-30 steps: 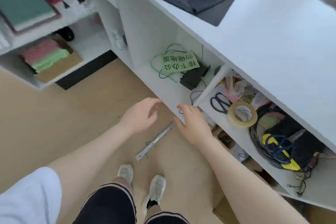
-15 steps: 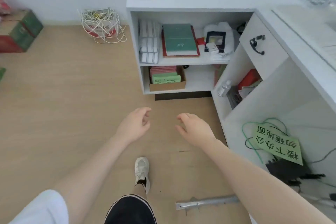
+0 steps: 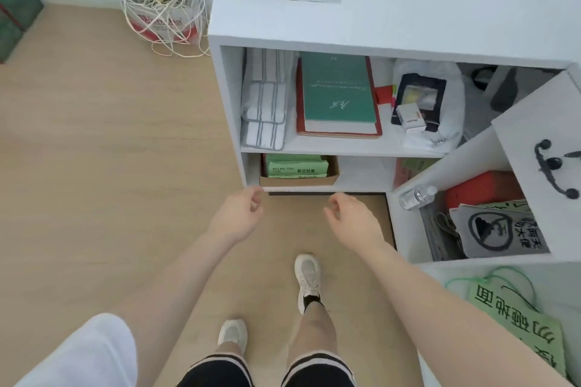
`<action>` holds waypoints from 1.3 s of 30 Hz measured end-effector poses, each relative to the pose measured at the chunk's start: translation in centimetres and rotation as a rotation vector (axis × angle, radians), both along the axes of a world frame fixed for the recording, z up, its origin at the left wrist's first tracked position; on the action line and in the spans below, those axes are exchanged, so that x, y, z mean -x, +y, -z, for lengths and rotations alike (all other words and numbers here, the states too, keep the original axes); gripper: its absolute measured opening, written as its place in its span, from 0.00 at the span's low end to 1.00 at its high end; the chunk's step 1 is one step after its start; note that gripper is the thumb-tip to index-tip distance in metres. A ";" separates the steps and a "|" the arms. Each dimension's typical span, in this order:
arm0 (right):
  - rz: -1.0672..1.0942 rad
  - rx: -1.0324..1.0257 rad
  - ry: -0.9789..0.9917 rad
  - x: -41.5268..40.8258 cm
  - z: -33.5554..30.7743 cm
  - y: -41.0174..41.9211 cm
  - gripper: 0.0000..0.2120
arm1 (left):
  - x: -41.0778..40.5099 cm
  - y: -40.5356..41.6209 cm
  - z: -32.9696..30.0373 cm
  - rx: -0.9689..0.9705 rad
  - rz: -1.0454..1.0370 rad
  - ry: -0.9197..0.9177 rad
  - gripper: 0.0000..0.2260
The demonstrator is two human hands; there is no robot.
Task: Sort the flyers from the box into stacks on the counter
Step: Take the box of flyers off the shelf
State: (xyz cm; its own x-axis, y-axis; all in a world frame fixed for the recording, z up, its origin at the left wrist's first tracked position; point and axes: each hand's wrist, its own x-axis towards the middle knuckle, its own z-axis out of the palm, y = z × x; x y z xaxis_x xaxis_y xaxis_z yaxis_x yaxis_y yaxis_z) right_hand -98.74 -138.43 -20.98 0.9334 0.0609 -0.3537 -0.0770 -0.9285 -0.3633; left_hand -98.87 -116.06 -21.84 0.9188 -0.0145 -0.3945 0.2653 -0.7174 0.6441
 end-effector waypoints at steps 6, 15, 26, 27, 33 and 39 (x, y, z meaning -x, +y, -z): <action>-0.048 0.022 0.098 -9.2 8.9 -4.0 0.12 | -7.5 -3.9 8.3 0.027 -0.163 0.081 0.16; 0.164 -0.061 0.023 -17.5 28.4 -6.2 0.11 | -16.0 -5.3 28.5 -0.062 -0.365 -0.001 0.19; 0.573 -0.284 -0.316 -22.9 41.5 -7.9 0.14 | -21.3 -4.0 40.5 0.035 -0.664 -0.196 0.18; 0.628 -0.322 -0.306 -23.3 41.8 -7.9 0.15 | -21.5 -3.8 40.9 0.021 -0.680 -0.196 0.18; 0.599 -0.239 -0.263 -24.4 42.0 -9.3 0.09 | -21.8 -3.0 41.6 -0.102 -0.664 -0.199 0.16; 0.550 -0.176 -0.252 -19.6 41.1 -10.5 0.07 | -17.5 -3.0 41.2 -0.077 -0.545 -0.222 0.07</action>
